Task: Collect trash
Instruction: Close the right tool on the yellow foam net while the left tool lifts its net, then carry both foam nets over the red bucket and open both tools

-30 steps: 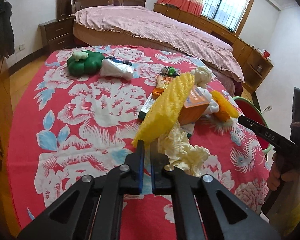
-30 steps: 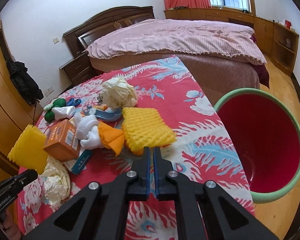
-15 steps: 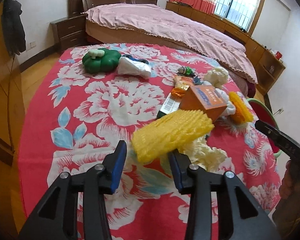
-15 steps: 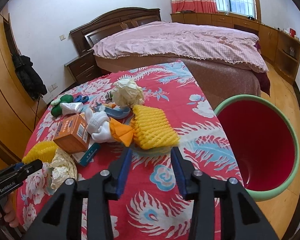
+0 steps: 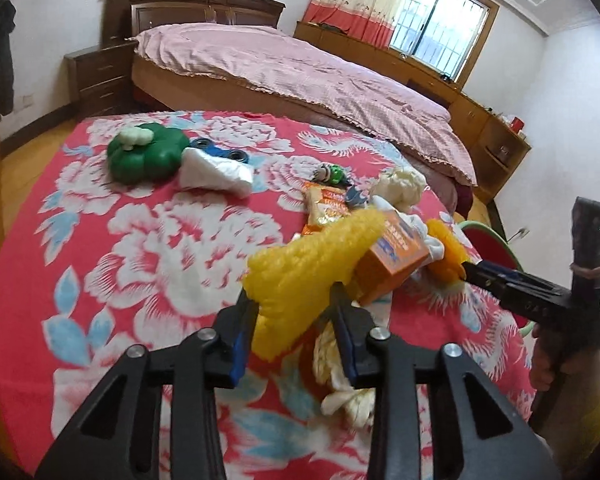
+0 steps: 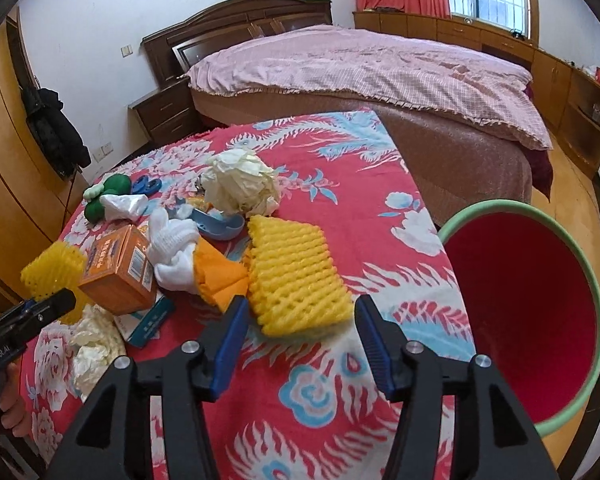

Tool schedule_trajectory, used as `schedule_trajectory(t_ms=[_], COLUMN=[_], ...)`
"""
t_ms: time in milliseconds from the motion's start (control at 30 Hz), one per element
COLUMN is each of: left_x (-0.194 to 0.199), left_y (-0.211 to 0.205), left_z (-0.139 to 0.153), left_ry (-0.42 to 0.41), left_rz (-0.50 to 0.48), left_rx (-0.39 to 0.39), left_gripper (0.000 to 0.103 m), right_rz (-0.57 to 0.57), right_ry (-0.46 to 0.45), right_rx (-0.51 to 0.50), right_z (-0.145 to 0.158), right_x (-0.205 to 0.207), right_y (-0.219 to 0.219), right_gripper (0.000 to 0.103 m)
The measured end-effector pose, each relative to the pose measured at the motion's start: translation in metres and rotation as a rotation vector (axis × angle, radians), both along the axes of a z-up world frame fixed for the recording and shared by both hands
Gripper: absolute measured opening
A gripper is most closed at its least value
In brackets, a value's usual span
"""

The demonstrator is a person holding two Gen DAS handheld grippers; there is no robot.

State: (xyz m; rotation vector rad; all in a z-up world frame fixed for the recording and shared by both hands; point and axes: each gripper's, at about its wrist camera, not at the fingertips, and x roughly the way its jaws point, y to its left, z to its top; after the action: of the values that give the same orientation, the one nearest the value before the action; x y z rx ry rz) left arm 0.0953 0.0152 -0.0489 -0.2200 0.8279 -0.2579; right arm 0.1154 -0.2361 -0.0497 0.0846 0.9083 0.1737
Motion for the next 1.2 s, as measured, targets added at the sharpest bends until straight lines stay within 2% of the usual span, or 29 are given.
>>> schedule_trajectory(t_ms=[133, 233, 333, 367, 500, 867, 1200], left_x=[0.008, 0.008, 0.007, 0.006, -0.003, -0.025, -0.029], left_y=[-0.006, -0.008, -0.009, -0.009, -0.010, -0.021, -0.064], left_z=[0.001, 0.003, 0.003, 0.004, 0.009, 0.039, 0.064], left_ry=[-0.007, -0.008, 0.002, 0.006, -0.001, -0.063, -0.092], left_rz=[-0.024, -0.032, -0.036, -0.034, -0.026, -0.048, -0.120], left_rx=[-0.005, -0.019, -0.025, -0.024, -0.022, -0.019, 0.011], left_gripper=[0.016, 0.015, 0.014, 0.014, 0.014, 0.014, 0.014], right_rz=[0.012, 0.018, 0.027, 0.030, 0.009, 0.009, -0.070], right_ry=[0.022, 0.031, 0.031, 0.034, 0.005, -0.072, -0.103], right_rx=[0.014, 0.037, 0.052, 0.064, 0.056, 0.075, 0.098], right_z=[-0.006, -0.009, -0.008, -0.008, -0.001, 0.029, 0.057], right_x=[0.008, 0.013, 0.014, 0.015, 0.011, -0.026, -0.065], right_y=[0.000, -0.002, -0.003, -0.003, -0.003, -0.006, -0.039], right_gripper=[0.055, 0.049, 0.032, 0.024, 0.013, 0.012, 0.012])
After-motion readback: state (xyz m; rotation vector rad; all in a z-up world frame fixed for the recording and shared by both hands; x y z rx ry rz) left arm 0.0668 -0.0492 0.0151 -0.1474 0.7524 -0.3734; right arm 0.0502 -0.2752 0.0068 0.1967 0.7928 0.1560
